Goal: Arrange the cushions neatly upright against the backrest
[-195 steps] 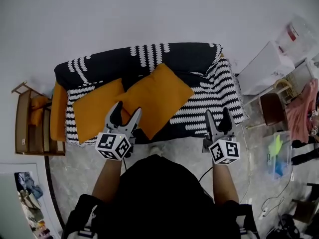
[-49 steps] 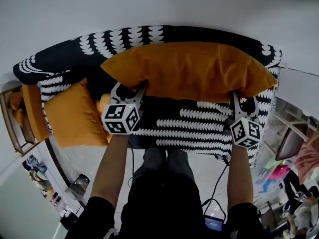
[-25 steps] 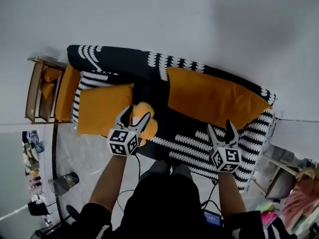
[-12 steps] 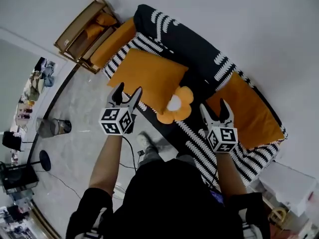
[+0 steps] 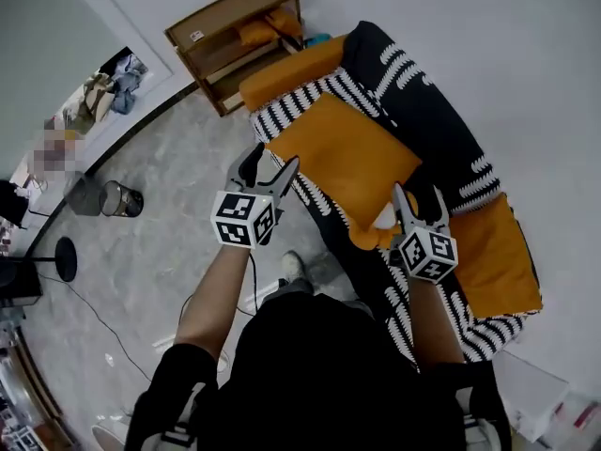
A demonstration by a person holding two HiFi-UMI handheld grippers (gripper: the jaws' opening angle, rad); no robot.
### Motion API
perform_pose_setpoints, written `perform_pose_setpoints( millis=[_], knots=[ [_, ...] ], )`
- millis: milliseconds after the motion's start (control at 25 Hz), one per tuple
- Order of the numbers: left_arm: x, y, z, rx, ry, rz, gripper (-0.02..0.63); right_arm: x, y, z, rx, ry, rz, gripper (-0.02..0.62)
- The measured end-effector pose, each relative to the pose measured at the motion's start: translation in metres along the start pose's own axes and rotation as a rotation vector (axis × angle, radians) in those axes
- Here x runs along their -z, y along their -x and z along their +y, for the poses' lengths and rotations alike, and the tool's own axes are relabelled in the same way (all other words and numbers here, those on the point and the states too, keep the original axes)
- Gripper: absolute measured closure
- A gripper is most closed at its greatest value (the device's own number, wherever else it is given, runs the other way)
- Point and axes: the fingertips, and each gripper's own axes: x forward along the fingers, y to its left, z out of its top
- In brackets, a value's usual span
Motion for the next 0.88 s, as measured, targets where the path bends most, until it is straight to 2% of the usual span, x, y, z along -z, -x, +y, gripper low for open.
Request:
perform_pose_setpoints(
  millis=[200, 440, 680, 880],
  knots=[
    [-0.008, 0.034, 0.083, -0.069, 0.025, -0.021, 0.285, -0.006, -0.048, 0.059, -0.028, 0.009, 0.009, 0.221],
    [-0.007, 0.060, 0.132, -0.117, 0.059, -0.026, 0.287, 0.009, -0.078, 0.101, -0.056, 0.044, 0.071, 0.221],
    [0.005, 0.038, 0.154, -0.097, 0.072, 0.023, 0.287, 0.030, -0.112, 0.107, -0.043, 0.037, 0.118, 0.222],
    [0.006, -0.014, 0.167, -0.061, 0.055, 0.075, 0.287, 0.042, -0.152, 0.082, 0.004, -0.006, 0.147, 0.222]
  ],
)
